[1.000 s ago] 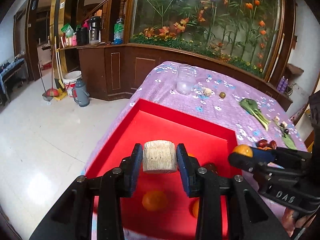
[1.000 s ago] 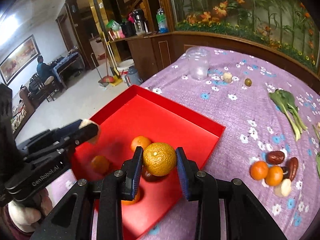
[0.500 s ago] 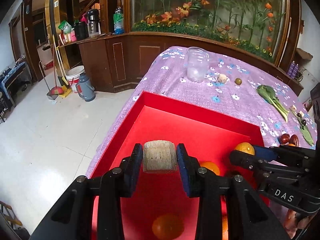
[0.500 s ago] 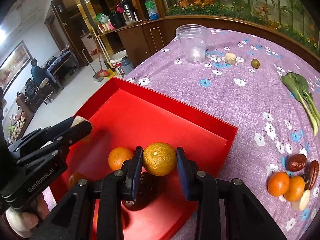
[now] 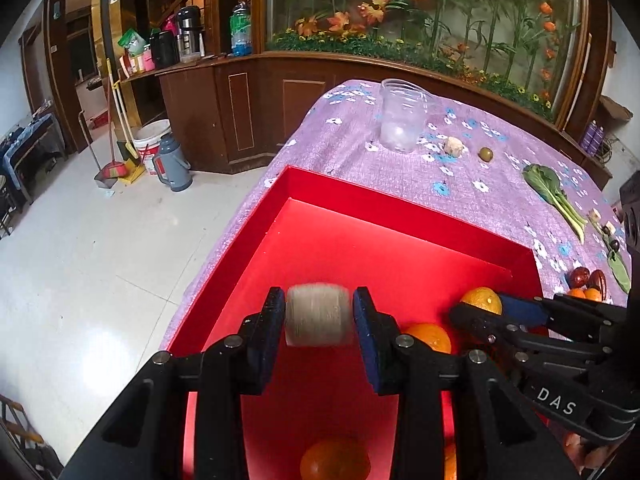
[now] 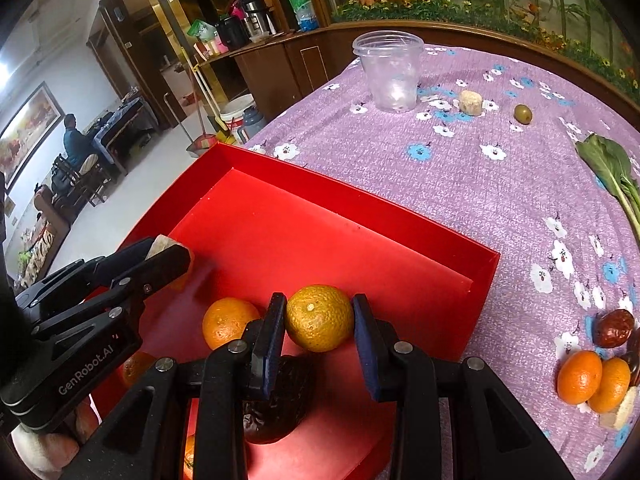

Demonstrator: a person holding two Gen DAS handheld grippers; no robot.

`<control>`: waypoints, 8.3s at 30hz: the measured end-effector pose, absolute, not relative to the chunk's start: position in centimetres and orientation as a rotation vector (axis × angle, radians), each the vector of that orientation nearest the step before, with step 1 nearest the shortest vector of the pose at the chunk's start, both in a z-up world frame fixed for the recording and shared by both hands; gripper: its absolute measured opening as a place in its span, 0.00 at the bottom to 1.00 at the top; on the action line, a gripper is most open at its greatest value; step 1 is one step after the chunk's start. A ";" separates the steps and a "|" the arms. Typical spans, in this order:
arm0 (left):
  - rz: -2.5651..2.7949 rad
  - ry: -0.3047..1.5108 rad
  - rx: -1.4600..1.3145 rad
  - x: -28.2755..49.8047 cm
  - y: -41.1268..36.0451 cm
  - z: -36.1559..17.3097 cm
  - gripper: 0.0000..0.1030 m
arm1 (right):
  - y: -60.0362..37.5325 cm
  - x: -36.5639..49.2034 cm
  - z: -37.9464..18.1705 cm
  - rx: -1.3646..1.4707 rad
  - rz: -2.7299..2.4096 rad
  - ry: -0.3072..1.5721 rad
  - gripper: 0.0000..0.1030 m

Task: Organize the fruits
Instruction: 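Carry the block and orange into the red tray and release both, then move both open tools back toward the remaining food, then grasp the white round cake with the right tool while the left grasps an orange, then carry the cake and orange over the red tray and release both, then move both open tools back toward the remaining food on the table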

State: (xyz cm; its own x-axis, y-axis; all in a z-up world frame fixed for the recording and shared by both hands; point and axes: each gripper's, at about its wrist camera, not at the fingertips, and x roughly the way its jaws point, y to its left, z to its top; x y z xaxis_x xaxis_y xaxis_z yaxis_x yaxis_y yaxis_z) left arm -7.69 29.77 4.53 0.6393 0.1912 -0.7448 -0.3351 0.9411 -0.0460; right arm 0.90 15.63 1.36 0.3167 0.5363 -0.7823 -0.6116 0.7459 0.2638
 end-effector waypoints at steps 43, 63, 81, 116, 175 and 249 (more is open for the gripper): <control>0.032 0.760 -0.112 -12.9 12.5 10.4 0.73 | -11.3 -2.4 4.9 0.159 0.481 0.860 0.48; -0.066 0.855 -0.110 -5.0 10.1 5.7 0.73 | -8.1 1.2 0.8 0.012 0.516 0.896 0.48; -0.193 0.921 0.034 0.7 6.4 2.2 0.57 | -8.8 2.1 -0.2 0.029 0.540 0.905 0.34; -0.197 0.873 0.112 -2.0 5.8 4.7 0.30 | -9.6 1.6 -0.1 0.053 0.529 0.889 0.34; 0.245 0.720 -0.449 -17.2 28.5 5.1 0.71 | 11.6 -7.2 3.2 -0.196 0.805 0.886 0.48; 0.154 0.819 0.065 -15.4 9.2 7.3 0.76 | -9.6 -8.2 3.0 0.219 0.575 0.834 0.66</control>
State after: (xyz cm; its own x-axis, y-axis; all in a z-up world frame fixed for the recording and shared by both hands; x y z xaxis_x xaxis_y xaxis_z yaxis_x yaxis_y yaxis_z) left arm -15.36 9.24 7.27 0.6728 0.1616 -0.7220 -0.1111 0.9869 0.1174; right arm -8.21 -9.57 2.96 0.5311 0.5608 -0.6352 -0.3941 0.8271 0.4007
